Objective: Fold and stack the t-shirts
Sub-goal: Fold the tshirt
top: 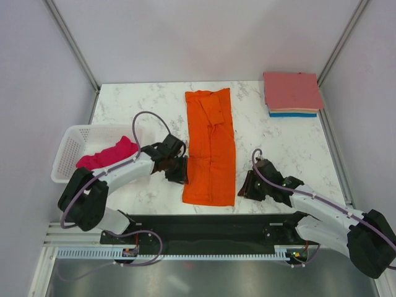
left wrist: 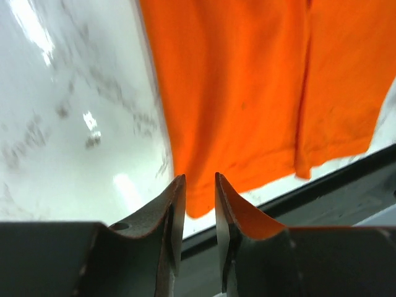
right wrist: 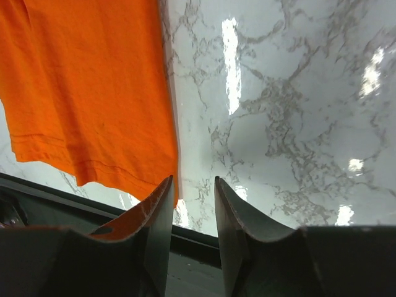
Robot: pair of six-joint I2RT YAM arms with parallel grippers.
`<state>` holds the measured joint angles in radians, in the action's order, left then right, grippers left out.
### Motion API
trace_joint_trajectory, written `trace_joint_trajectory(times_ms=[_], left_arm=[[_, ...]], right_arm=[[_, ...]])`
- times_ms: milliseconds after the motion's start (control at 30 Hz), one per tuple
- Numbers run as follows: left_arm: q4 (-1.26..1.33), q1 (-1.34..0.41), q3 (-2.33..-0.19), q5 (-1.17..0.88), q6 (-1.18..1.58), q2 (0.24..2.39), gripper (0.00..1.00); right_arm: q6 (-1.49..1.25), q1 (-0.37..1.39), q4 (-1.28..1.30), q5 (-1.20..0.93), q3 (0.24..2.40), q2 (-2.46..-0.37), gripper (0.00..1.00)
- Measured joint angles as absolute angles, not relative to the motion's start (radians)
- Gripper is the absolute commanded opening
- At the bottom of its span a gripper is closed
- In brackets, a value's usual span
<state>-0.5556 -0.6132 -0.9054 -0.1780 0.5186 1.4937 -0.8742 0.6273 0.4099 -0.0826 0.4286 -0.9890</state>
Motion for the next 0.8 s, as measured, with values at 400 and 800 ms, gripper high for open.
trace_joint_trajectory(times_ms=[400, 800], left_arm=[[-0.477, -0.683, -0.611, -0.265, 0.662, 1.357, 0.35], [-0.435, -0.736, -0.598, -0.262, 0.707, 1.361, 0.25]], right_arm=[[-0.980, 0.752, 0.281, -0.077, 0.357, -1.018, 0.40], [-1.048, 0.843, 0.202, -0.036, 0.353, -1.078, 0.16]])
